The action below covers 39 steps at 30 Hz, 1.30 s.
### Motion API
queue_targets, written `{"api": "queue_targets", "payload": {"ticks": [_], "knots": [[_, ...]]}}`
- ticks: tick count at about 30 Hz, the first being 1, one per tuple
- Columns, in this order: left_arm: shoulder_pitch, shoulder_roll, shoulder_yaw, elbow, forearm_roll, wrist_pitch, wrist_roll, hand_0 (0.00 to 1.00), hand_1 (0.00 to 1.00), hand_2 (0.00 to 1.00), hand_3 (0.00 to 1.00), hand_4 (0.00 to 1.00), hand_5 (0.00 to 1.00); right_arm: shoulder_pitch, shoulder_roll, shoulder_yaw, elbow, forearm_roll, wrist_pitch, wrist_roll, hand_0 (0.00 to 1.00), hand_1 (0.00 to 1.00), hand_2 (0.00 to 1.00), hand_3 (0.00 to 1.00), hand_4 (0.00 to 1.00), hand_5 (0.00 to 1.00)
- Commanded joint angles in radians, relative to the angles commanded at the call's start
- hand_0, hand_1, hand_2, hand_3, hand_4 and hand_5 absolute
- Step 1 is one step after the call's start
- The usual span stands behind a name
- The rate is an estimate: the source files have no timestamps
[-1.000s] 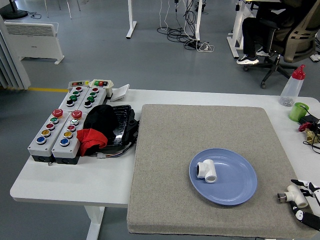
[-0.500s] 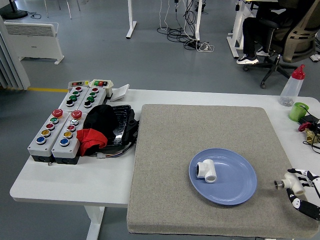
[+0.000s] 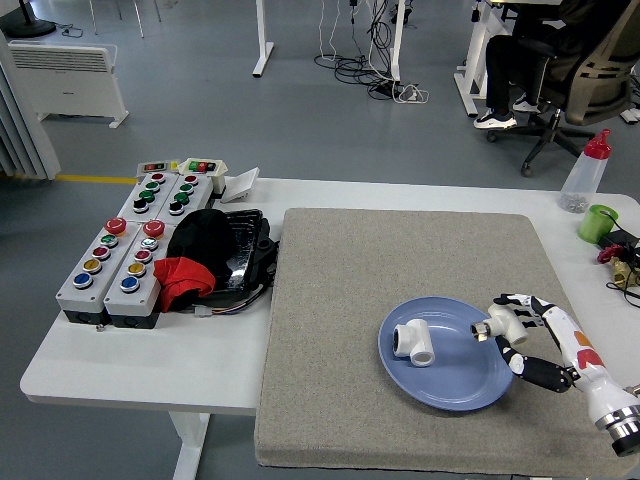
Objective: Pick pipe place plate twice
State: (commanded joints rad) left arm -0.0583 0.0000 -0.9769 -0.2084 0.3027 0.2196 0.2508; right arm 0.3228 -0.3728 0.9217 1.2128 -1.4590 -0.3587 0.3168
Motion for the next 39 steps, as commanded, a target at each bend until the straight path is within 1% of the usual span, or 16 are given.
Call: {"api": "queue_targets", "payload": {"ticks": [1, 6, 7, 12, 13, 19, 20, 24, 26, 30, 32, 35, 36, 37, 38, 39], "knots": [[0.000, 0.000, 0.001, 0.000, -0.002, 0.000, 0.000, 0.633, 0.609, 0.642, 0.723, 0.631, 0.998, 0.016, 0.005, -0.017, -0.010, -0.007, 0.006, -0.009, 0.667, 0.682, 0.663, 0.736, 0.530, 0.100], [0.000, 0.000, 0.003, 0.000, -0.004, 0.000, 0.000, 0.633, 0.609, 0.642, 0.723, 0.631, 0.998, 0.065, 0.020, -0.069, -0.043, -0.045, 0.034, -0.041, 0.667, 0.682, 0.663, 0.736, 0.530, 0.100], [0.000, 0.000, 0.002, 0.000, -0.003, 0.000, 0.000, 0.633, 0.609, 0.642, 0.723, 0.631, 0.998, 0.074, 0.022, -0.077, -0.051, -0.065, 0.046, -0.060, 0.839, 0.794, 0.829, 0.799, 0.603, 0.157], [0.000, 0.000, -0.002, -0.001, 0.002, 0.001, 0.002, 0.633, 0.609, 0.642, 0.723, 0.631, 0.998, 0.089, 0.027, -0.089, -0.068, -0.137, 0.091, -0.123, 0.839, 0.794, 0.829, 0.799, 0.603, 0.157], [0.000, 0.000, -0.002, -0.001, 0.002, 0.002, 0.002, 0.633, 0.608, 0.640, 0.723, 0.632, 0.998, 0.088, 0.027, -0.089, -0.068, -0.142, 0.093, -0.125, 0.962, 0.885, 0.970, 0.885, 0.710, 0.207], [-0.001, 0.000, -0.006, -0.001, 0.007, 0.002, 0.003, 0.633, 0.608, 0.640, 0.723, 0.632, 0.998, 0.081, 0.023, -0.074, -0.065, -0.162, 0.092, -0.131, 0.962, 0.885, 0.970, 0.885, 0.710, 0.207], [-0.001, 0.000, -0.006, -0.001, 0.008, 0.002, 0.003, 0.634, 0.608, 0.639, 0.722, 0.634, 0.998, 0.080, 0.022, -0.070, -0.064, -0.163, 0.093, -0.131, 0.995, 0.903, 0.998, 0.941, 0.762, 0.221], [-0.001, 0.000, -0.009, -0.001, 0.009, 0.003, 0.003, 0.634, 0.608, 0.639, 0.722, 0.634, 0.998, 0.078, 0.020, -0.059, -0.057, -0.166, 0.094, -0.127, 0.995, 0.903, 0.998, 0.941, 0.762, 0.221], [-0.001, 0.000, -0.009, -0.001, 0.009, 0.003, 0.003, 0.633, 0.608, 0.640, 0.722, 0.635, 0.998, 0.076, 0.019, -0.051, -0.053, -0.163, 0.091, -0.119, 0.998, 0.906, 0.998, 0.961, 0.779, 0.237], [-0.001, 0.000, -0.010, -0.001, 0.010, 0.003, 0.004, 0.633, 0.608, 0.640, 0.722, 0.635, 0.998, 0.063, 0.019, -0.023, -0.041, -0.132, 0.069, -0.084, 0.998, 0.906, 0.998, 0.961, 0.779, 0.237], [-0.001, 0.000, -0.010, -0.001, 0.010, 0.004, 0.003, 0.633, 0.608, 0.639, 0.722, 0.635, 0.998, 0.048, 0.024, 0.011, -0.030, -0.085, 0.036, -0.044, 0.983, 0.896, 0.998, 0.943, 0.753, 0.236], [-0.002, 0.000, -0.013, -0.001, 0.012, 0.005, 0.004, 0.633, 0.608, 0.639, 0.722, 0.635, 0.998, 0.026, 0.035, 0.065, -0.014, 0.002, 0.004, -0.005, 0.983, 0.896, 0.998, 0.943, 0.753, 0.236], [-0.002, 0.000, -0.013, -0.001, 0.013, 0.005, 0.004, 0.633, 0.608, 0.639, 0.722, 0.635, 0.998, 0.024, 0.036, 0.071, -0.013, 0.018, 0.001, -0.002, 0.983, 0.896, 0.998, 0.943, 0.753, 0.236], [-0.002, 0.000, -0.014, -0.001, 0.014, 0.005, 0.005, 0.633, 0.608, 0.639, 0.722, 0.635, 0.998, 0.006, 0.045, 0.100, 0.002, 0.049, 0.001, 0.020, 0.983, 0.896, 0.998, 0.943, 0.753, 0.236], [-0.002, 0.000, -0.015, -0.001, 0.016, 0.005, 0.006, 0.633, 0.608, 0.640, 0.722, 0.636, 0.998, -0.011, 0.052, 0.134, 0.015, 0.095, 0.006, 0.044, 0.930, 0.856, 0.961, 0.907, 0.721, 0.230], [-0.002, 0.000, -0.016, -0.001, 0.018, 0.005, 0.006, 0.633, 0.608, 0.640, 0.722, 0.636, 0.998, -0.019, 0.055, 0.156, 0.021, 0.134, 0.010, 0.056, 0.930, 0.856, 0.961, 0.907, 0.721, 0.230]]}}
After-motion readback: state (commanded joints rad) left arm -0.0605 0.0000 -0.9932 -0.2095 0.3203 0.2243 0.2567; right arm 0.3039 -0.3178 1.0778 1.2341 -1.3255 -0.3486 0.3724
